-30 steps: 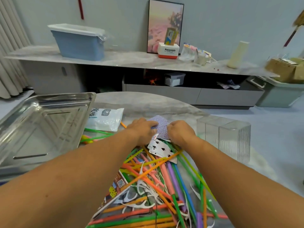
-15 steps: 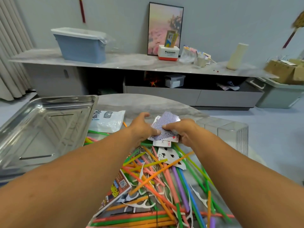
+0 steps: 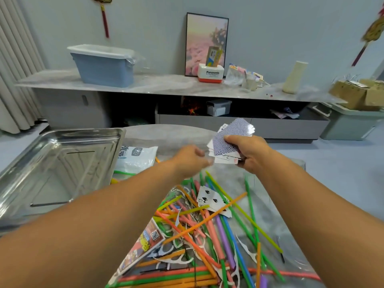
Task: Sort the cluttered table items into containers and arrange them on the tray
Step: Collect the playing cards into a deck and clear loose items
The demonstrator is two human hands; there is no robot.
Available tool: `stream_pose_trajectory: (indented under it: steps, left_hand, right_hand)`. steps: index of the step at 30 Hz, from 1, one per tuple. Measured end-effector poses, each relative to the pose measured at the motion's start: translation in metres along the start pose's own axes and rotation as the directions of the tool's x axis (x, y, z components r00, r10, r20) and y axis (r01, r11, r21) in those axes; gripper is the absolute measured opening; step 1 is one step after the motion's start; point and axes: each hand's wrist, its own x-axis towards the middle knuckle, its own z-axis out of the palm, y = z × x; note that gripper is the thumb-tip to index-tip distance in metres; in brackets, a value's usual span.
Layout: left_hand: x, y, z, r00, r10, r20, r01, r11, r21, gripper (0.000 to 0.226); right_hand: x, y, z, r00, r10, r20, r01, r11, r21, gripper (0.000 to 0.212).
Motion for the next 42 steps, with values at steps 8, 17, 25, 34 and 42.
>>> stream_pose_trajectory:
  steps: [8,17,25,34,42]
  left_hand:
    - [-0.018,-0.004,0.032,0.989,0.006,0.149,-0.126,0.561,0.818,0.074]
    - [-0.016,0.001,0.015,0.998,0.05,-0.025,-0.028,0.824,0.566,0.042]
    - [-0.039,0.02,-0.018,0.946,-0.301,-0.122,0.178,0.793,-0.583,0.016]
    - [-0.166,0.018,0.0,0.978,-0.206,0.046,0.16,0.581,-0.798,0.025]
    - [-0.246,-0.009,0.005,0.937,-0.35,-0.007,0.156,0.435,-0.887,0.024]
  right_hand:
    - [-0.006,0.012,-0.013,0.994,-0.063,-0.09,0.069,0.996,0.055,0.028]
    - [-0.016,0.02,-0.014,0.997,-0.065,-0.047,0.068,0.995,0.072,0.031]
    - [-0.05,0.015,-0.009,0.972,0.052,0.227,-0.101,0.972,0.212,0.023]
    - [-0.154,0.064,0.006,0.952,-0.038,0.305,0.011,0.996,0.09,0.025]
    - [-0.227,0.098,0.018,0.947,0.007,0.322,0.105,0.938,-0.33,0.07]
